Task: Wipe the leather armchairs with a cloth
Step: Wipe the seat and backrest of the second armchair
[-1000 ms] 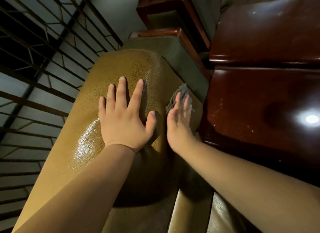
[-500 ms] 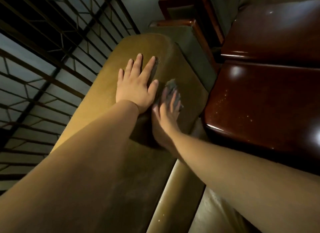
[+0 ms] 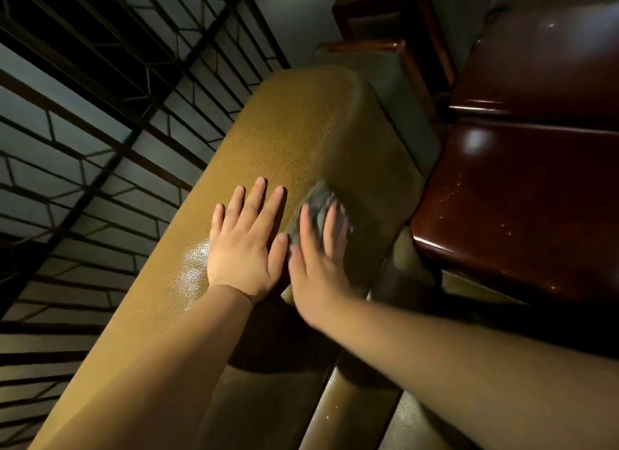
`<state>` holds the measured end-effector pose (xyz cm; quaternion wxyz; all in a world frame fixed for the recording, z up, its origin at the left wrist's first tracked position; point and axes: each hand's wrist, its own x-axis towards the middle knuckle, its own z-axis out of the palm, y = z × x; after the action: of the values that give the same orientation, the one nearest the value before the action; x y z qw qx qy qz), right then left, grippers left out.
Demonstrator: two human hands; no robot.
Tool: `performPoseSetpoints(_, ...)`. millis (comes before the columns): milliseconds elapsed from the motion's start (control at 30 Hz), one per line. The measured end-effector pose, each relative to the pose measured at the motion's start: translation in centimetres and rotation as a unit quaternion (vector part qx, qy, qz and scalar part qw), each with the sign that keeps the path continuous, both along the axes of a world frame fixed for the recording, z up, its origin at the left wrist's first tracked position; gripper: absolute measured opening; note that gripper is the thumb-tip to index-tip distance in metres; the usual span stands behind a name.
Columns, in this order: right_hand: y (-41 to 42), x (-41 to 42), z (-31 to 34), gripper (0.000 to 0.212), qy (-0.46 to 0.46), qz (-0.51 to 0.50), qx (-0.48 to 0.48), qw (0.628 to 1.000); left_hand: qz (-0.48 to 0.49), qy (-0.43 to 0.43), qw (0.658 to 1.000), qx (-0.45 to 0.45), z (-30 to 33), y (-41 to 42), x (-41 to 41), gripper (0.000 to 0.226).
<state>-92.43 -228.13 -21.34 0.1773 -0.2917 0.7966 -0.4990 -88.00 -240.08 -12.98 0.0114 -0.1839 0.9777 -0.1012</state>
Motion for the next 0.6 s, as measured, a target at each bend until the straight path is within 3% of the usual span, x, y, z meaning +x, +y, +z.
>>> performPoseSetpoints(100,1.7,2.0,-2.0,0.065,-0.001,0.072,0.022,0.997,-0.011,0.020,1.000,0.004,0.0,-0.5,0.2,0.067)
performPoseSetpoints(200,-1.1,-4.4,-2.2,0.068,0.002,-0.055,0.013,0.998,-0.010,0.035,0.999,-0.002,-0.1,-0.6,0.2,0.071)
performPoseSetpoints(300,-2.8,-8.8,-2.1,0.062,-0.095,-0.132,0.011,0.987,-0.006,0.035,0.999,-0.017,-0.6,-0.7,-0.1,0.077)
performPoseSetpoints(367,-2.1,-5.4,-2.6,0.064,-0.090,-0.129,-0.013,0.987,-0.007,0.037,0.999,-0.013,-0.8,-0.4,-0.2,0.080)
performPoseSetpoints(500,2.0,6.6,-4.4,0.068,-0.020,-0.016,-0.002,1.000,-0.015,0.041,0.999,-0.022,-0.8,-0.6,-0.3,0.080)
performPoseSetpoints(600,1.0,0.3,-6.2,0.073,-0.075,-0.059,0.077,0.992,-0.015,0.048,0.998,-0.030,-0.6,-0.6,-0.5,0.080)
